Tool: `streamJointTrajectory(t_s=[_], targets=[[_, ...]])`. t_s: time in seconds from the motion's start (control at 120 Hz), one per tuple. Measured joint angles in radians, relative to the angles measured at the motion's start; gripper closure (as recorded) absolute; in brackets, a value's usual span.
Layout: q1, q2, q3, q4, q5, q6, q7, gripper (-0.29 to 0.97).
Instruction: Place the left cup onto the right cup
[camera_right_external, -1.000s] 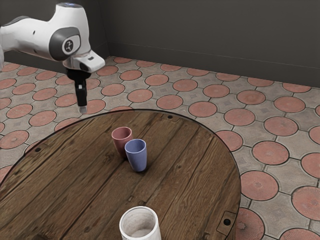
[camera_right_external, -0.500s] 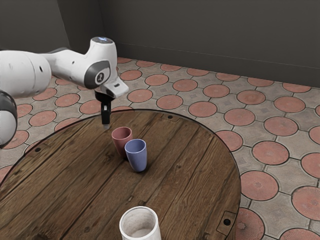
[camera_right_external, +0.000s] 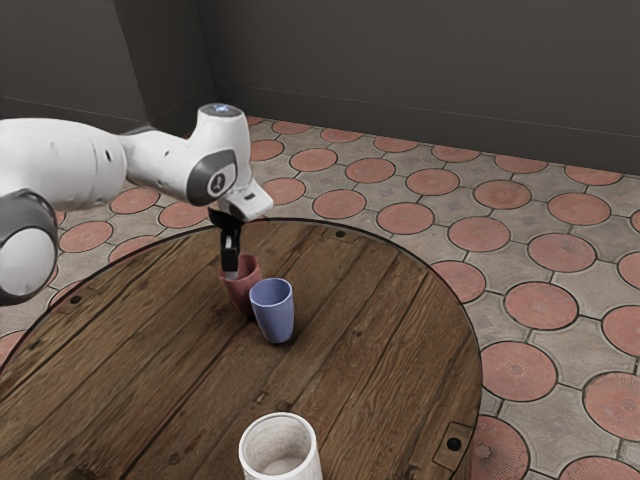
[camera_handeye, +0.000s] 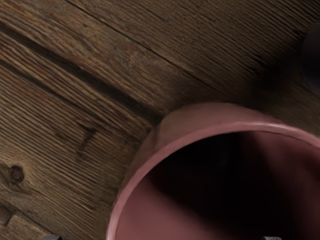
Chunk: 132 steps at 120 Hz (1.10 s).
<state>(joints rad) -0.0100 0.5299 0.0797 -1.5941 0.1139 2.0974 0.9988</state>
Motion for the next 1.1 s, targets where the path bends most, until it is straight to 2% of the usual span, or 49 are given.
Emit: streamJointTrajectory(t_s=[0.15, 0.333, 0.675, 0.917, 1.1], targets=[[0.002, 0.009, 0.0, 0.001, -0.002, 0.023, 0.003, 0.53], [-0.001, 0.005, 0.0, 0.001, -0.001, 0.047, 0.006, 0.7], [0.002, -0.021, 0.0, 0.0, 0.0, 0.053, 0.0, 0.77], [-0.001, -0.15, 0.0, -0.004, -0.005, 0.012, -0.008, 0.78], [-0.048, -0.202, 0.0, 0.001, -0.018, -0.031, -0.015, 0.78]])
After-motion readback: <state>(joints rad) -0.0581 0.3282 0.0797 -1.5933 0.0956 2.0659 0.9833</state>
